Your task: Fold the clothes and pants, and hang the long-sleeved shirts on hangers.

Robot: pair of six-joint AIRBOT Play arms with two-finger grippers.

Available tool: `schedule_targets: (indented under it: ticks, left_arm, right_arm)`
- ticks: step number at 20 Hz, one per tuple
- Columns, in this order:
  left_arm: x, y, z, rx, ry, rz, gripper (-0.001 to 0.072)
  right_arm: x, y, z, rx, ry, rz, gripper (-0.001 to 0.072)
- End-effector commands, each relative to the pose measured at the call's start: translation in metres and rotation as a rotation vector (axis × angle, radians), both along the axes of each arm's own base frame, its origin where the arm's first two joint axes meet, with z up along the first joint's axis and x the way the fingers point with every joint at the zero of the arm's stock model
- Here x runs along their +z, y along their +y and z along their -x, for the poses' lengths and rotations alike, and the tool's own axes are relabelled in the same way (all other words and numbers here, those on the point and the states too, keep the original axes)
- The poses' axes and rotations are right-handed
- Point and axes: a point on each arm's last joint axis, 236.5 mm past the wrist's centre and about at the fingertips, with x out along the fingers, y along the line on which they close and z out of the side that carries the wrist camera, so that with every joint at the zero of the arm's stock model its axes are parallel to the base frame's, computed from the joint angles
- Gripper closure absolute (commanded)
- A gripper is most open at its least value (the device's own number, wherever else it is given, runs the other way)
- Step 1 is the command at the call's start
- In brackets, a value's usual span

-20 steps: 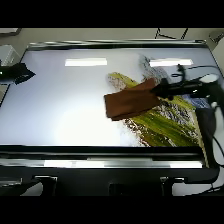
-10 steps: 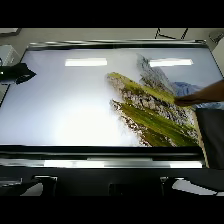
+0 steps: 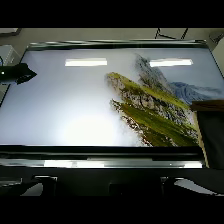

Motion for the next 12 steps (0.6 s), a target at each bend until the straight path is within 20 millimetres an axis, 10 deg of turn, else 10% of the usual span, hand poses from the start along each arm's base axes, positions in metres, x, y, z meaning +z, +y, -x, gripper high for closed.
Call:
schedule_targets:
  ticks: [1, 9, 12]
  left_arm:
    - [0.000, 0.000, 0.000, -0.001, -0.001, -0.001, 0.0681]
    - [0.001, -0.002, 0.001, -0.005, 0.001, 0.007, 0.0681]
    - [0.002, -0.006, 0.001, -0.011, -0.001, 0.021, 0.0682]
  right_arm:
    - [-0.031, -0.020, 0.061, -0.097, 0.214, -0.004, 0.0675]
    - [-0.165, 0.000, 0.187, -0.231, 0.774, -0.075, 0.0674]
    - [-0.200, 0.011, 0.197, -0.221, 0.817, -0.111, 0.0673]
